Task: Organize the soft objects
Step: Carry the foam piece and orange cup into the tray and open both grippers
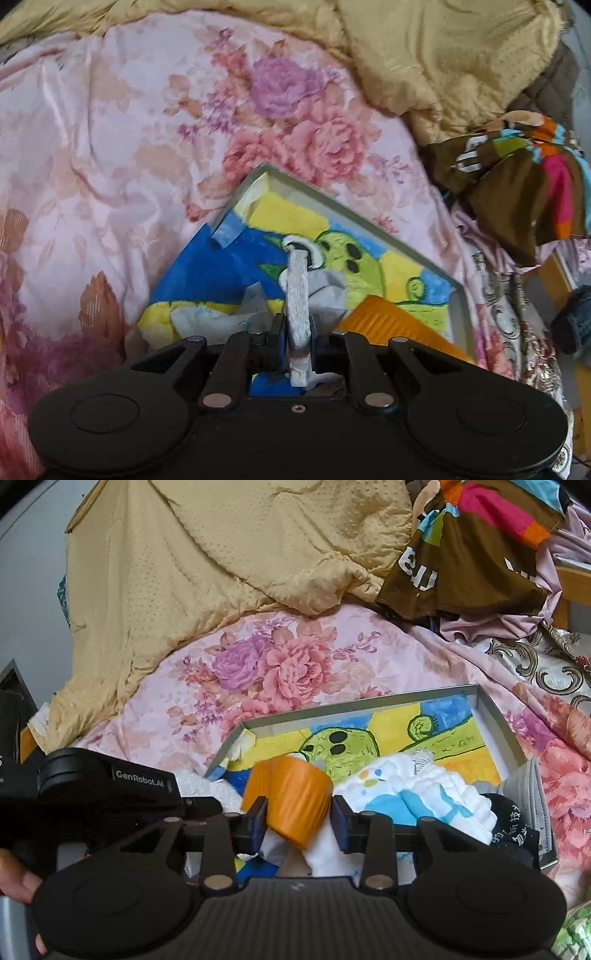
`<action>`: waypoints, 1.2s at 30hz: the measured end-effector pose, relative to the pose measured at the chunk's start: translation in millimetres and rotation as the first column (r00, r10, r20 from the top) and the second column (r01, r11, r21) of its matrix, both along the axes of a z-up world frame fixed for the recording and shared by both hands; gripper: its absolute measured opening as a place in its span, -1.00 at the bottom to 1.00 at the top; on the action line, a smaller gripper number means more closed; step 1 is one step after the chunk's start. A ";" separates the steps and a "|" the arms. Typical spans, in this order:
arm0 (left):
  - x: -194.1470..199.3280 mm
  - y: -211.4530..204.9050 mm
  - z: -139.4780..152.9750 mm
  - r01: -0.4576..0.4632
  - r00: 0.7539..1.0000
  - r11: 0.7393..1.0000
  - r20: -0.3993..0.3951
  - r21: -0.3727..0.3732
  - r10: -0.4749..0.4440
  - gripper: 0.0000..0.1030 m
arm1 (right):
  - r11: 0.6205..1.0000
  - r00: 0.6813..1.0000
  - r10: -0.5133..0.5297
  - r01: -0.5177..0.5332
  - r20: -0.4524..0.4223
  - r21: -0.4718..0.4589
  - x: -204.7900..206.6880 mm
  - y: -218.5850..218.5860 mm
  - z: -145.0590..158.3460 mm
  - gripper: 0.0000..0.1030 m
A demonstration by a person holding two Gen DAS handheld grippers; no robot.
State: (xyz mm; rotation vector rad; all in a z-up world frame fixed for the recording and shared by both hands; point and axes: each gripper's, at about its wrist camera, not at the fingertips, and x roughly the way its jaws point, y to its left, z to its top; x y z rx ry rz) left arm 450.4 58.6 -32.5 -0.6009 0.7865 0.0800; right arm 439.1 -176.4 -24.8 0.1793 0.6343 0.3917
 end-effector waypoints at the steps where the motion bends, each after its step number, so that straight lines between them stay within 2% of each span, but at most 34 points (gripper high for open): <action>1: 0.2 0.8 -1.8 -0.005 1.000 1.000 -0.009 0.000 0.005 -0.73 | 1.000 1.000 0.004 -0.004 -0.002 -0.012 0.1 0.7 -1.2 -0.15; 7: -3.1 -0.8 -3.3 0.006 0.999 0.998 -0.032 0.056 -0.004 -0.56 | 1.000 1.000 0.005 -0.006 -0.009 -0.024 -2.4 -3.3 -1.8 -0.05; 11: -6.4 -0.4 -0.3 0.015 0.999 0.994 -0.035 0.112 -0.011 -0.18 | 0.999 1.000 -0.009 0.009 0.004 -0.054 -6.6 -5.8 2.0 0.20; 13: -8.7 -0.5 1.5 0.015 0.999 0.990 -0.030 0.140 -0.011 0.18 | 0.998 1.000 -0.022 0.023 0.010 -0.054 -9.1 -8.2 3.7 0.40; 15: -11.7 -2.0 4.5 0.012 1.000 0.984 -0.020 0.176 -0.008 0.33 | 0.998 0.999 -0.040 0.041 0.017 -0.047 -12.4 -11.3 5.9 0.51; 17: -15.0 -3.6 7.8 0.018 1.000 0.981 -0.010 0.194 -0.016 0.35 | 0.997 0.998 -0.057 0.059 0.028 -0.048 -15.8 -14.7 8.7 0.59; 21: -26.3 -5.7 15.8 0.025 0.999 0.974 0.019 0.226 -0.030 0.59 | 0.993 0.994 -0.098 0.101 0.050 -0.057 -22.3 -20.4 14.4 0.83; 24: -36.6 -7.6 19.3 0.033 0.998 0.967 0.042 0.255 -0.045 0.73 | 0.990 0.991 -0.123 0.126 0.056 -0.056 -27.2 -23.2 17.1 0.88; 31: -62.3 -5.5 22.2 0.021 0.998 0.965 0.056 0.260 -0.036 0.75 | 0.990 0.987 -0.121 0.128 0.103 -0.062 -53.1 -25.9 26.5 0.98; 36: -86.5 -5.9 30.7 0.009 0.993 0.963 0.108 0.271 -0.040 0.77 | 0.989 0.982 -0.135 0.142 0.133 -0.045 -81.7 -36.2 30.9 0.99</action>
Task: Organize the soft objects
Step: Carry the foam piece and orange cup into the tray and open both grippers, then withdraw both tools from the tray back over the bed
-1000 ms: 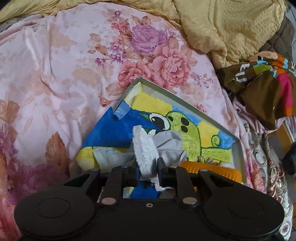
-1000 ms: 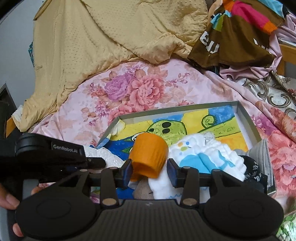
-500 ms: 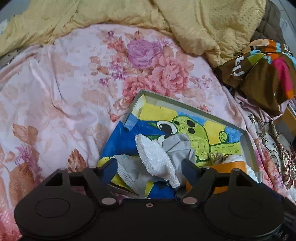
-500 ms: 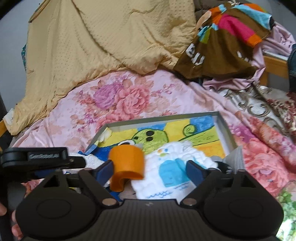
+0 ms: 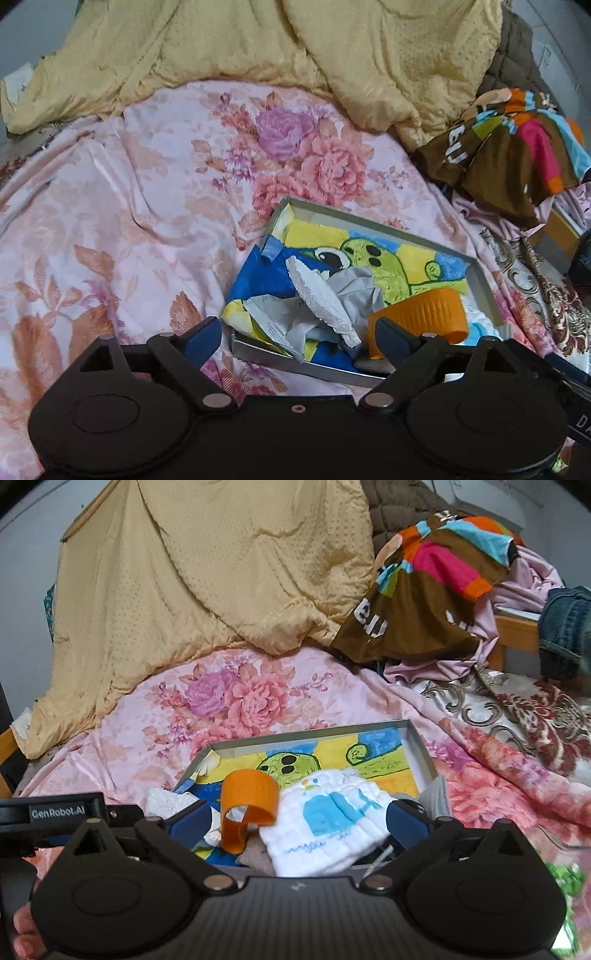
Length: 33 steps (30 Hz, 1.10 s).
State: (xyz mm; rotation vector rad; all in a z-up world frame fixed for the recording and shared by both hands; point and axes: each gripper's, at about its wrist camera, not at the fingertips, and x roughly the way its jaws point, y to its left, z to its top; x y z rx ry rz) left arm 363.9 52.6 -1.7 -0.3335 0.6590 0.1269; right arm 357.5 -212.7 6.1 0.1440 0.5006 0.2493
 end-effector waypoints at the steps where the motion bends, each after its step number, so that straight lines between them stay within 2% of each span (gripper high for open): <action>1: -7.0 -0.3 2.3 0.001 1.000 1.000 0.016 0.004 -0.001 0.77 | 1.000 1.000 -0.004 0.004 0.008 -0.003 -7.0 -2.2 0.4 0.99; 3: -17.8 -1.9 6.5 0.005 0.999 1.000 0.039 0.012 -0.006 0.79 | 1.000 1.000 -0.011 0.011 0.023 -0.003 -20.8 -7.5 1.8 0.99; 6: -37.7 -4.2 13.2 0.014 0.997 1.000 0.079 0.027 -0.016 0.95 | 1.000 0.999 -0.015 0.015 0.041 -0.001 -41.0 -16.9 4.7 0.99; 14: -86.1 -15.4 30.7 0.083 0.986 0.996 0.140 0.041 -0.088 0.98 | 0.999 0.995 -0.048 0.047 0.088 0.018 -91.8 -38.3 18.7 0.99; 25: -147.8 -36.9 38.7 0.177 0.967 0.979 0.165 0.104 -0.192 0.98 | 0.999 0.988 -0.016 0.023 0.155 -0.046 -163.4 -31.5 29.0 0.99; 33: -187.2 -36.5 34.8 0.221 0.957 0.966 0.162 0.136 -0.242 0.98 | 0.994 0.984 0.021 -0.001 0.174 -0.111 -199.1 -22.4 14.8 0.99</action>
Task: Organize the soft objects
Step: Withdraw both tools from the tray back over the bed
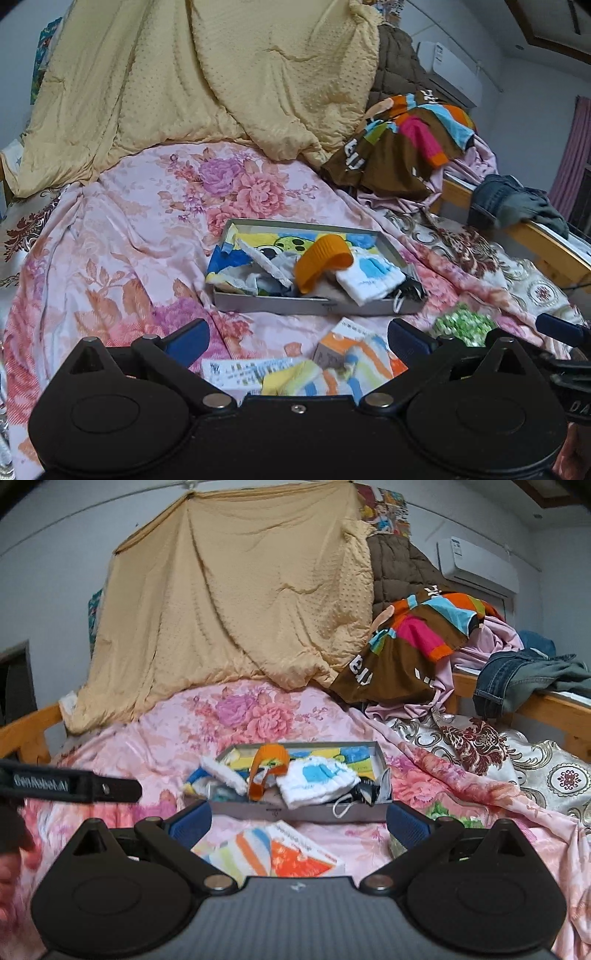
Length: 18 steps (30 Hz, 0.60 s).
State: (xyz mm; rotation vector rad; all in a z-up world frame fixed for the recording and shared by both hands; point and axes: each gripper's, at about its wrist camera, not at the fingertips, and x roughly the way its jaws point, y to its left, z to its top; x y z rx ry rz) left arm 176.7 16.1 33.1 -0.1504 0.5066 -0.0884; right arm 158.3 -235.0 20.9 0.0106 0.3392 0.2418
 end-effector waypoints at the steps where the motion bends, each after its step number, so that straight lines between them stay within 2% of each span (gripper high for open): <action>1: -2.4 0.4 0.2 0.004 1.000 1.000 0.001 0.007 -0.004 0.98 | 1.000 1.000 0.001 -0.001 -0.002 -0.008 -2.7 1.3 -2.2 0.99; 18: -32.1 10.9 -10.7 0.042 0.999 0.993 0.023 0.112 -0.045 0.98 | 0.999 0.999 0.049 -0.049 0.010 -0.023 -27.7 19.3 -5.9 0.99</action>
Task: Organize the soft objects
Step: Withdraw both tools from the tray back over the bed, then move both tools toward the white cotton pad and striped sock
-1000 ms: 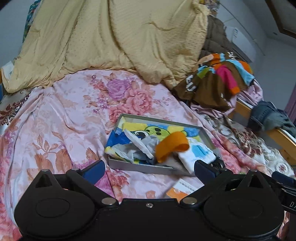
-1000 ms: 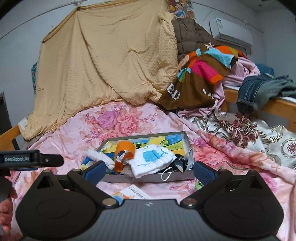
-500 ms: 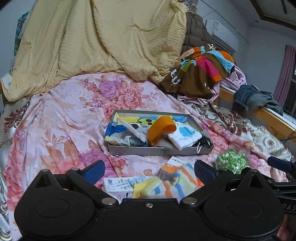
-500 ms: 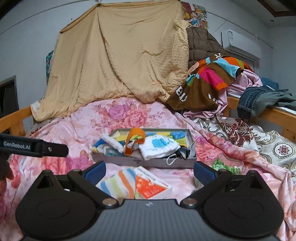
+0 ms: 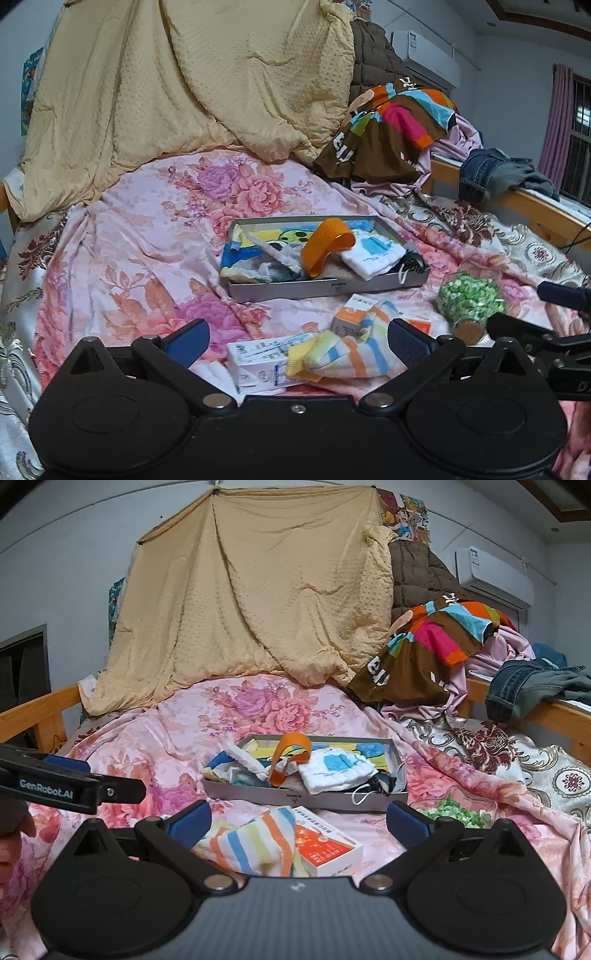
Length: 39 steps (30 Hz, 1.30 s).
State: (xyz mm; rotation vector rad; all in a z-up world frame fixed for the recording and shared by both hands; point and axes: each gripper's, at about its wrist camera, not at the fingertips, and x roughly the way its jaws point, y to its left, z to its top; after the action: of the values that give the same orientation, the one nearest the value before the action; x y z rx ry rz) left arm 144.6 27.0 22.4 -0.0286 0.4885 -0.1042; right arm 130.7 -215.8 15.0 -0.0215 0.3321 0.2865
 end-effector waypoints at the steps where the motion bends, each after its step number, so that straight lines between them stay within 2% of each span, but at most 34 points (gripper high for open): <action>1: -0.6 2.0 -1.0 -0.002 1.000 1.000 0.002 0.006 0.002 0.98 | 1.000 1.000 0.003 -0.003 -0.001 -0.003 -1.5 0.9 -1.0 0.99; 8: -5.4 18.1 -13.8 -0.010 1.000 1.000 -0.004 0.026 0.010 0.98 | 1.000 1.000 0.013 -0.013 -0.021 -0.009 -11.6 5.7 -9.4 0.99; 13: -10.7 29.7 -36.0 -0.007 1.000 0.999 0.001 0.054 0.007 0.98 | 0.999 0.998 0.019 -0.021 -0.052 -0.035 -16.4 11.5 -19.2 1.00; 19: -5.2 41.9 -50.5 -0.025 0.997 1.000 -0.069 0.014 0.025 0.98 | 0.998 0.996 0.030 -0.034 -0.085 -0.053 -13.7 19.2 -28.4 0.99; 22: -6.0 43.1 -50.1 -0.013 0.998 1.000 -0.065 0.001 0.013 0.98 | 0.998 0.995 0.031 -0.037 -0.097 -0.052 -15.5 18.2 -31.9 0.99; 31: -6.1 36.1 -55.1 0.023 0.997 0.998 -0.072 0.055 -0.019 0.98 | 0.995 0.987 0.059 -0.069 -0.147 -0.066 -11.6 22.5 -38.0 0.99; 39: -4.9 27.2 -64.3 0.051 0.995 0.986 -0.093 0.160 -0.036 0.98 | 0.991 0.981 0.078 -0.095 -0.178 -0.091 -7.6 30.4 -43.9 0.99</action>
State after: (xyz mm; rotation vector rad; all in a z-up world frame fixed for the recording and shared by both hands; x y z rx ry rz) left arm 139.7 54.2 -41.9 0.1374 0.5864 -0.1062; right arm 123.1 -185.4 -28.9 -0.1092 0.5199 0.3594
